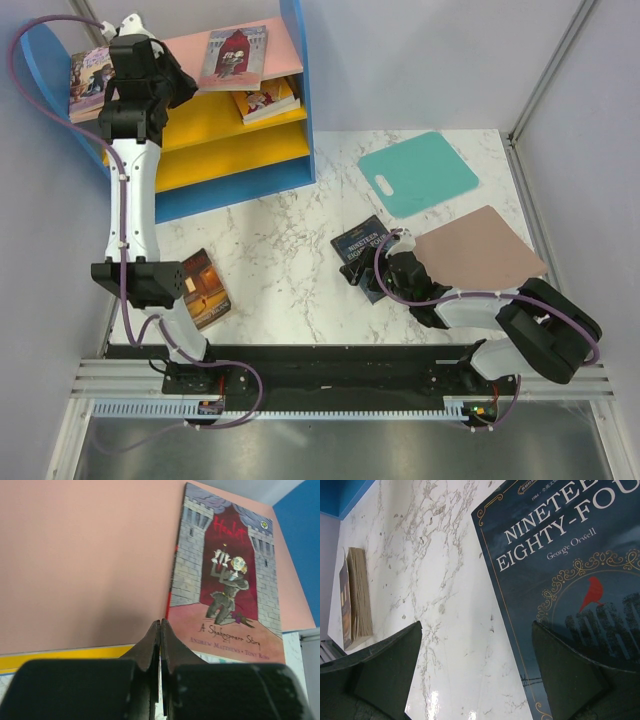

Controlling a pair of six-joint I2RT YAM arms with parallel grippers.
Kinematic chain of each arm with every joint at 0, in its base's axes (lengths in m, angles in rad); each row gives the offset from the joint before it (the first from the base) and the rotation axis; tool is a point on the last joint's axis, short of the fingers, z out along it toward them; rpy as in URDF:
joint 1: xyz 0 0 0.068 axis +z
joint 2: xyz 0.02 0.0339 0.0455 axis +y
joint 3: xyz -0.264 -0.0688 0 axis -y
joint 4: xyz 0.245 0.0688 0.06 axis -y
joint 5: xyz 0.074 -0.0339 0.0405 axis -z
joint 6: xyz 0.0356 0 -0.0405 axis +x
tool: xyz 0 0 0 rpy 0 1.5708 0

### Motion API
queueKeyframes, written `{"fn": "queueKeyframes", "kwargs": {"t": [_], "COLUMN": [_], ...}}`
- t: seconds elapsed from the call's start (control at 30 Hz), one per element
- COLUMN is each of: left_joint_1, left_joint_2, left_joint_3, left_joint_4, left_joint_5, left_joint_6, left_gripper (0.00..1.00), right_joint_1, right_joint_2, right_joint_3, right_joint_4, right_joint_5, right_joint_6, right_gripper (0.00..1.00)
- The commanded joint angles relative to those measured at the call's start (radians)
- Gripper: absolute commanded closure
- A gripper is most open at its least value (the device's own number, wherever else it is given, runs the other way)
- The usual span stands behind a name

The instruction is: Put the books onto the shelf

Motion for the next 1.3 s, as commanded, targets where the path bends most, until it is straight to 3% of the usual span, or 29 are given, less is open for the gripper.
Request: {"fn": "queueKeyframes", "kwargs": {"t": [0.0, 0.6, 1.27], "left_joint_1": [0.049, 0.08, 0.028], "left_joint_2": [-0.028, 0.029, 0.079], "left_joint_3": [0.033, -0.001, 0.002], "left_joint_4": [-0.012, -0.002, 0.027], "left_joint_5": [-0.038, 0.218, 0.246], "left_joint_6": [-0.004, -0.045, -0.093], "left_gripper": [0.98, 0.98, 0.98], "right_joint_1": [0.003, 0.001, 0.003], "right_joint_2": [0.036, 0.051, 0.055], "right_joint_3": [-0.017, -0.011, -0.011], "right_joint_4": [-0.049, -0.048, -0.05], "right_joint_5": [-0.009, -0.01, -0.009], "right_joint_6": [-0.005, -0.005, -0.006], "right_gripper": [0.02, 0.02, 0.02]}}
